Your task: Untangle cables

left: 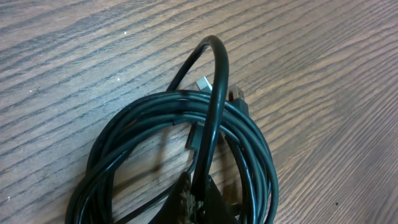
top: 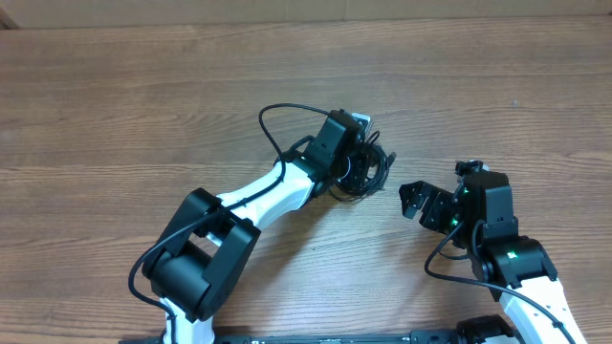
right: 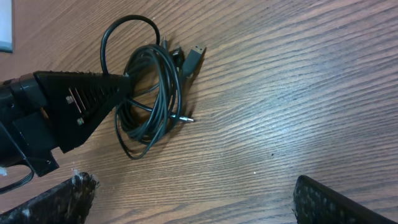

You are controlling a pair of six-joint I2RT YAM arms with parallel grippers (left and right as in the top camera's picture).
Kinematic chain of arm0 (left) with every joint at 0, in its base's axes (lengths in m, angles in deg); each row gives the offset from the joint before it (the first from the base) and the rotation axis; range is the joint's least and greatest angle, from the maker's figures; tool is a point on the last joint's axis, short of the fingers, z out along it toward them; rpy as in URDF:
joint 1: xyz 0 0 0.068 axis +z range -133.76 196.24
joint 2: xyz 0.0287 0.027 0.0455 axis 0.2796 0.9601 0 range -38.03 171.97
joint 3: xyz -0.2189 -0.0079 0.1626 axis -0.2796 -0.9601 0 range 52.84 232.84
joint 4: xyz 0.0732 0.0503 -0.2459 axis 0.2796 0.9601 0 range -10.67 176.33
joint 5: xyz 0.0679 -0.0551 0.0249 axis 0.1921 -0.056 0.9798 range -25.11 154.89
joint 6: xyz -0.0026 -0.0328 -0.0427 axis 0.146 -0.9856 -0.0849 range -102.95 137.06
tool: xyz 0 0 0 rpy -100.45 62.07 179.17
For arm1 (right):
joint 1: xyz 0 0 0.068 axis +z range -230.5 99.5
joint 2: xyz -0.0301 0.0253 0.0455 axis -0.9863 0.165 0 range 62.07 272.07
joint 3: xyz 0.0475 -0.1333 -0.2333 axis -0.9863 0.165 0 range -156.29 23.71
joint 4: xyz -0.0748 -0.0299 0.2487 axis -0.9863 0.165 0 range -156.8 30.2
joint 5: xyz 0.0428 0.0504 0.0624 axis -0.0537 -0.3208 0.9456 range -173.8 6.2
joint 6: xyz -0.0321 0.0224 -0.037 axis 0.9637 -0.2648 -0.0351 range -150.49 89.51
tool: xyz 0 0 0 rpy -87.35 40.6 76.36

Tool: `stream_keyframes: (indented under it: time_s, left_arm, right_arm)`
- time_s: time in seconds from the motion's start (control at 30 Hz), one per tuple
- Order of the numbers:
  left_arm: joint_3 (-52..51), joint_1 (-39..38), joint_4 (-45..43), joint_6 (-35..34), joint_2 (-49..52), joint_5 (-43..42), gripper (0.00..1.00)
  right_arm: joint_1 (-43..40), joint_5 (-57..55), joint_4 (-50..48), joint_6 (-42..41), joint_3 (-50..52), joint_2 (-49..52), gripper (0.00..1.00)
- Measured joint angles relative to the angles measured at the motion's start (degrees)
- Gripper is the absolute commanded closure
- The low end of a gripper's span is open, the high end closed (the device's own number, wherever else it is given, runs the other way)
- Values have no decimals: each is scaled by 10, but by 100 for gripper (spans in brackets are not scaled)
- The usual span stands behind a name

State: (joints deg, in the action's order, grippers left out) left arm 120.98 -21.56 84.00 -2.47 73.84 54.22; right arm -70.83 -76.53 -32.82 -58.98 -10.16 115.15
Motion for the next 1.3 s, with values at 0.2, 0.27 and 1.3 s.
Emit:
stream_keyframes:
  time_s: [0.2,0.27,1.3]
  left_arm:
    - [0,0,37,0,-44,-28,96]
    - [0,0,53,0,-74,-40,96]
    - [1,35,195,-17,-239,68,96]
  right_arm:
    - [0,0,-8,0,0,2,0]
    - [0,4,-19,0,0,10,0]
    - [0,107,-73,91,0,135,12]
